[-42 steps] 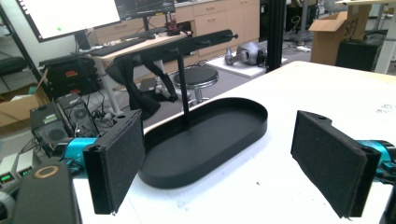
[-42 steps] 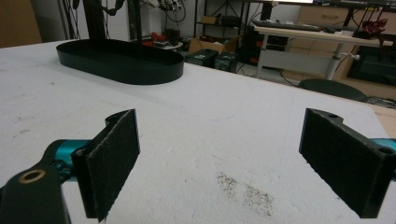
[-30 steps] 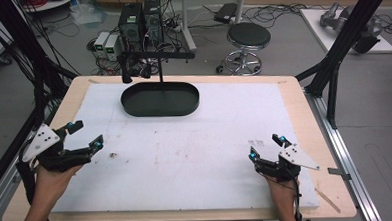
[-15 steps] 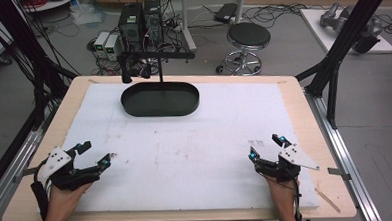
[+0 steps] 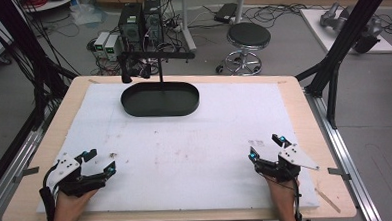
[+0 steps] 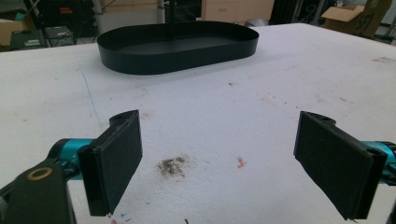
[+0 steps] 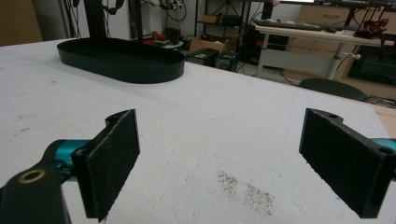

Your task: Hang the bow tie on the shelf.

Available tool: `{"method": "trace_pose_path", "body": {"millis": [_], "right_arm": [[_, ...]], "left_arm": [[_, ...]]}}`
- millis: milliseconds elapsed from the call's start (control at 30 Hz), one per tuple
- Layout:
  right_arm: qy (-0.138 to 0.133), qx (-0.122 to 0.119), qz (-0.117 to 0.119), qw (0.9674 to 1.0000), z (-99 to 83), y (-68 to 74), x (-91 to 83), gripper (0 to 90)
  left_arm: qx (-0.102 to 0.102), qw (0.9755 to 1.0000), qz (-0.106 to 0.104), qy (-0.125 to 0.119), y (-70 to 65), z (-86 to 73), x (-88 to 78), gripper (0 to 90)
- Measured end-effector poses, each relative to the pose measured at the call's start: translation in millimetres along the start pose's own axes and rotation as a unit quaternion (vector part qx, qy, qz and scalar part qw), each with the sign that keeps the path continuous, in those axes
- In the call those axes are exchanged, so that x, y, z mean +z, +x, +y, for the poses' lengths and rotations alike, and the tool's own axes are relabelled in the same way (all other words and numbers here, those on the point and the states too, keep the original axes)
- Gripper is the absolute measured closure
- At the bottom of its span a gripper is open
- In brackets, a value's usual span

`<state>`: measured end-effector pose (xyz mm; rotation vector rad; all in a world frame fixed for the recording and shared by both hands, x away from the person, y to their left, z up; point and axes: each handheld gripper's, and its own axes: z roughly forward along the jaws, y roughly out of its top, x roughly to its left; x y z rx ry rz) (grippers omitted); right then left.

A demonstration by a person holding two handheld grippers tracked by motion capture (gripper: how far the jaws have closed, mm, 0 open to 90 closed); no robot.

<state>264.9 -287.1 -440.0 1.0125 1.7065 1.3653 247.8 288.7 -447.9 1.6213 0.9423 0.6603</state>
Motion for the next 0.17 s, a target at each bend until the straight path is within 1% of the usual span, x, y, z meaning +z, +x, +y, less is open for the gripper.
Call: {"method": "trace_pose_path", "body": {"millis": [167], "right_arm": [[-0.001, -0.004, 0.0, 1.0, 0.1, -0.2, 0.2, 11.5]], "left_arm": [[0.002, 1.0, 0.002, 0.0, -0.1, -0.2, -0.2, 15.7]]}}
